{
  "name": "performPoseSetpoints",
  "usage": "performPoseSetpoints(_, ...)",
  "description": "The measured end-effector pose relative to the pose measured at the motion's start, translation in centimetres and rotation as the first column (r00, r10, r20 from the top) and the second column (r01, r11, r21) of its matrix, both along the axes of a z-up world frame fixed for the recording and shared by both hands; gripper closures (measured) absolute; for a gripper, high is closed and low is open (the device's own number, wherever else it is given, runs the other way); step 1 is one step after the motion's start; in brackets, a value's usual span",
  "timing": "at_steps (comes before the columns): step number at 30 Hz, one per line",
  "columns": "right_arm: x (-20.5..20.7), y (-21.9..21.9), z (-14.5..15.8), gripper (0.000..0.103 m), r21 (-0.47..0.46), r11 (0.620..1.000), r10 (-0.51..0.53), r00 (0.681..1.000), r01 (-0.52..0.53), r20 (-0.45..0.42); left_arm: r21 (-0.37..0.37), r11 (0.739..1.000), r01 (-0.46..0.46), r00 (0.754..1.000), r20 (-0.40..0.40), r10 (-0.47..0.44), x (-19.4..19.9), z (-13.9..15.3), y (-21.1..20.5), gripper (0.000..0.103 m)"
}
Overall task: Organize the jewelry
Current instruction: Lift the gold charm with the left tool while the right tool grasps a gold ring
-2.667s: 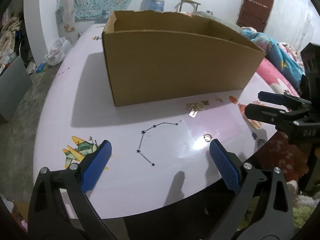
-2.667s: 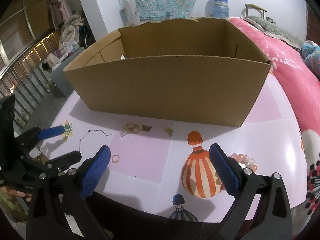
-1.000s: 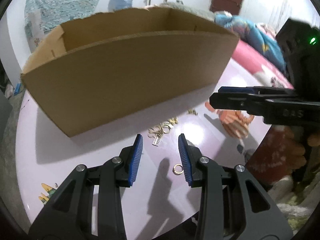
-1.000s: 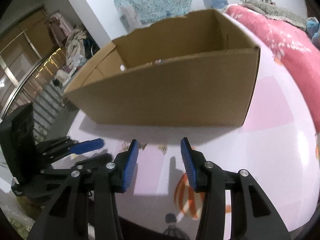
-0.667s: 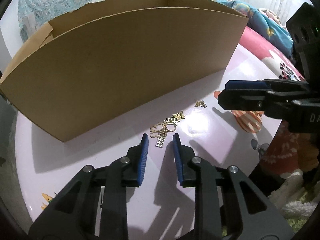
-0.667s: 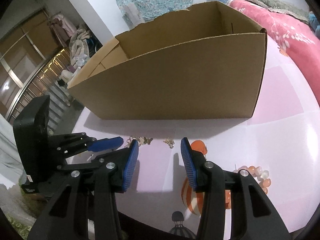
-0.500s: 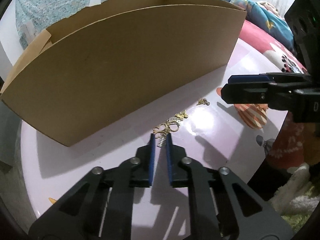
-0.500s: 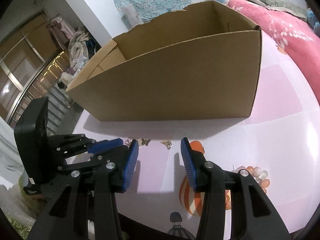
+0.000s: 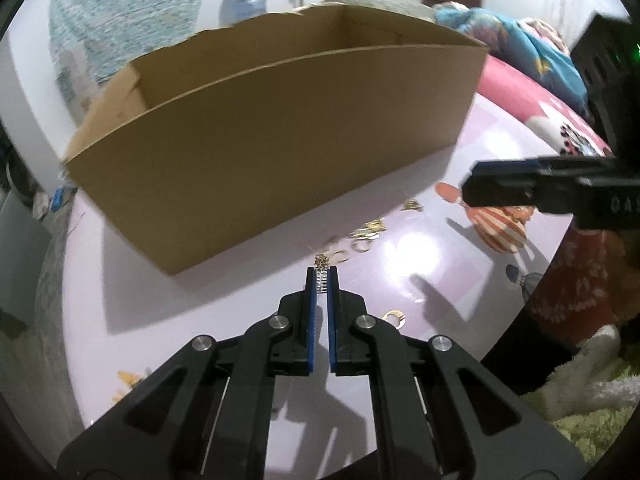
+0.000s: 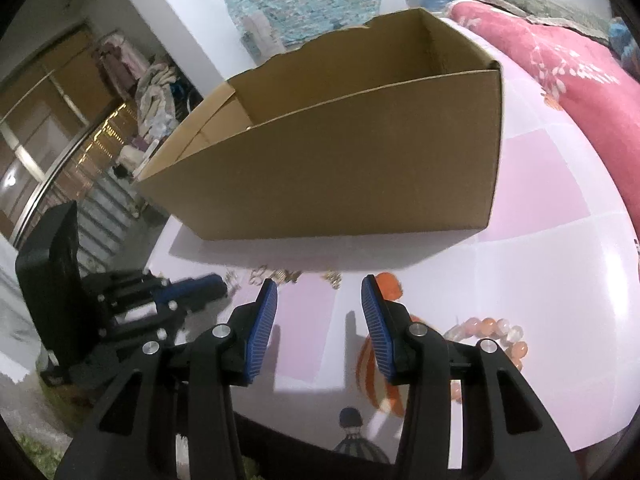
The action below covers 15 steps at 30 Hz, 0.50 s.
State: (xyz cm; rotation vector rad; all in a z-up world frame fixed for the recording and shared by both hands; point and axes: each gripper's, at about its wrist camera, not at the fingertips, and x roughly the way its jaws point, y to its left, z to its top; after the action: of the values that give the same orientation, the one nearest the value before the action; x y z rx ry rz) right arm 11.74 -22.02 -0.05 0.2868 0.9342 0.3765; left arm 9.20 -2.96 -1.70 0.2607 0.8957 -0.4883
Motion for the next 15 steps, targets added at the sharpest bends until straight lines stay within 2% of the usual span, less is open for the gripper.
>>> performPoseSetpoints(3, -0.3, 1.4, 0.0, 0.059, -0.011, 0.997, 0.075, 0.997, -0.075, -0.006, -0.009, 0.999, -0.044, 0.999, -0.02, 0.044, -0.1, -0.5, 1.2, 0.099)
performPoseSetpoints(8, -0.7, 5.8, -0.7, 0.059, -0.11, 0.973, 0.203, 0.979, -0.203, -0.009, -0.029, 0.996, -0.082, 0.996, -0.033, 0.081, -0.3, -1.1, 2.0, 0.099)
performPoseSetpoints(12, -0.8, 8.1, -1.6, 0.06, -0.211, 0.951, 0.226, 0.974, -0.226, -0.025, -0.022, 0.996, -0.081, 0.997, -0.022, 0.08, -0.7, -1.4, 2.0, 0.099)
performPoseSetpoints(15, -0.9, 9.0, -2.3, 0.069, -0.268, 0.932, 0.242, 0.97, -0.242, -0.034, -0.016, 0.997, -0.073, 0.997, -0.017, 0.072, -0.8, -1.6, 1.7, 0.099)
